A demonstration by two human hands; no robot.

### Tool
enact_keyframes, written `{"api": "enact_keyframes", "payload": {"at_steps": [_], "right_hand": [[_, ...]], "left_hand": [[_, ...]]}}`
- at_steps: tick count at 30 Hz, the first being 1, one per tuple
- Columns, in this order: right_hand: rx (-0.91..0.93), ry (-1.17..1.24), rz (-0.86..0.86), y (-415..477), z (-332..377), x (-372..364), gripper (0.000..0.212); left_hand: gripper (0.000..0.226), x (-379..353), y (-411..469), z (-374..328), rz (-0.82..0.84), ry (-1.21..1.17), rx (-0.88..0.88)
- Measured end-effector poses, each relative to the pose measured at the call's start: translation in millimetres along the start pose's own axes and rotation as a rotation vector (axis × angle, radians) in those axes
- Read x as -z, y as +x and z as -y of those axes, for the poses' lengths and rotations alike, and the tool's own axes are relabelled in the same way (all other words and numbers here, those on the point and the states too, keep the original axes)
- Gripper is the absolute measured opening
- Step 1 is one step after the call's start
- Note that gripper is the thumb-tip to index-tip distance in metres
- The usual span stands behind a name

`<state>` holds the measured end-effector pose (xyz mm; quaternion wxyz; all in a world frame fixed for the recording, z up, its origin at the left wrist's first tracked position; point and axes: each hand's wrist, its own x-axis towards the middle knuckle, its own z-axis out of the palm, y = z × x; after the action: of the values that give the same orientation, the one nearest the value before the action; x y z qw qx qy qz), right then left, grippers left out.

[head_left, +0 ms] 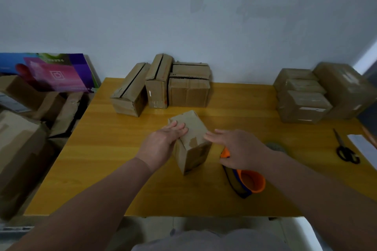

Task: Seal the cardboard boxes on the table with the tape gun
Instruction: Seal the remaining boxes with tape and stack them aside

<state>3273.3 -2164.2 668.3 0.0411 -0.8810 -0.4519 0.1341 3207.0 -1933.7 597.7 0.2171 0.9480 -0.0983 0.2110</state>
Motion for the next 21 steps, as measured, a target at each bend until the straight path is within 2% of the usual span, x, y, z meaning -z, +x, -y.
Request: {"api": "enact_keyframes", "payload": {"at_steps": [5, 9, 13, 17, 21], "right_hand": [[-0.074, -0.010, -0.015, -7.5, -0.3, -6.6, 0.058], [-0.189, 0.122, -0.083, -5.7, -5.0, -19.3, 0.050], [-0.240, 0.167, -0.090, 3.1, -2.8, -18.8, 0.057], [-0.189, 0.217, -0.095, 11.9, -0.1, -13.9, 0.053], [-0.182, 0.265, -0.068, 23.7, -3.5, -12.8, 0.054]], "left_hand": [[0.048, 6.3, 3.6, -0.7, 0.044, -0.090, 0.121], [0.043, 18.9, 9.5, -13.2, 0.148, -0.202, 0.281], [0.065, 22.3, 18.3, -21.7, 0.275, -0.044, 0.355], [0.102, 20.7, 27.5, -20.5, 0.442, -0.021, 0.467], [0.124, 21.2, 34.0, -13.8, 0.423, -0.139, 0.514]]}}
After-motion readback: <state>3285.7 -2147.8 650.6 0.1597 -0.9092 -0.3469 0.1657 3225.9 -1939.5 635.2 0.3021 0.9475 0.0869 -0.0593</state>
